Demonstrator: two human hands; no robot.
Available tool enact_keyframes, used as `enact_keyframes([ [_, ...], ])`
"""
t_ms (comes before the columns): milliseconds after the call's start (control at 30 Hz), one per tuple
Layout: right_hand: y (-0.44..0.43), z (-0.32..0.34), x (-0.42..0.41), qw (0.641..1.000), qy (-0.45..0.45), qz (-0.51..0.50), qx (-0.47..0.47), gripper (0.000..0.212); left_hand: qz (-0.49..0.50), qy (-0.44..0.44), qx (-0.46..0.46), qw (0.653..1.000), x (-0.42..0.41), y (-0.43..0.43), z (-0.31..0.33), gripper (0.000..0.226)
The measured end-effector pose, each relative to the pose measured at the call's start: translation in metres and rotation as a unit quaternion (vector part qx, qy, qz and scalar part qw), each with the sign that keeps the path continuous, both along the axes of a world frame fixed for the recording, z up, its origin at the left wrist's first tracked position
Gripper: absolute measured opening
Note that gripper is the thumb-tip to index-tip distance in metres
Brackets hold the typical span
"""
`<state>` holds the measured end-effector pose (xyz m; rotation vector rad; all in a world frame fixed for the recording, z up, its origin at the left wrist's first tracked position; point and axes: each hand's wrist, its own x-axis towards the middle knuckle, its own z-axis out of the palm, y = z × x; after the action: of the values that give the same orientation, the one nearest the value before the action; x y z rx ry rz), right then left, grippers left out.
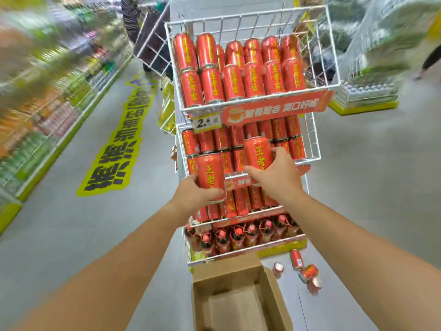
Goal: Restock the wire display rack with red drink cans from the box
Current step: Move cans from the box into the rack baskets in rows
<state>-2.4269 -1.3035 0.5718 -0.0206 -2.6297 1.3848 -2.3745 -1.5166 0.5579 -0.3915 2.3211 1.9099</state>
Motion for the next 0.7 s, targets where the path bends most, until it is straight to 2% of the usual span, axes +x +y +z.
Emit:
enact_keyframes([
  [200, -0.003, 0.055, -0.017, 0.999, 0.046, -0.026, 0.012, 0.067, -0.014, 0.062, -0.001, 0.998, -0.032, 0.001, 0.053, 0.041],
  [267, -0.001, 0.071, -0.027, 0.998, 0.065, -0.025, 0.003, 0.063, -0.014, 0.080, 0.008, 0.997, -0.045, 0.002, 0.070, 0.042],
  [433, 0.004, 0.109, -0.070, 0.997, 0.077, -0.013, -0.017, 0.082, -0.006, 0.116, -0.018, 0.993, -0.082, 0.004, 0.110, 0.037],
  [533, 0.011, 0.128, -0.105, 0.996, 0.083, 0.000, -0.022, 0.091, 0.019, 0.134, -0.048, 0.990, -0.110, 0.007, 0.134, 0.042],
  [700, 0.027, 0.150, -0.175, 0.994, 0.106, 0.028, -0.021, 0.081, 0.053, 0.151, -0.094, 0.983, -0.167, 0.021, 0.172, 0.050],
])
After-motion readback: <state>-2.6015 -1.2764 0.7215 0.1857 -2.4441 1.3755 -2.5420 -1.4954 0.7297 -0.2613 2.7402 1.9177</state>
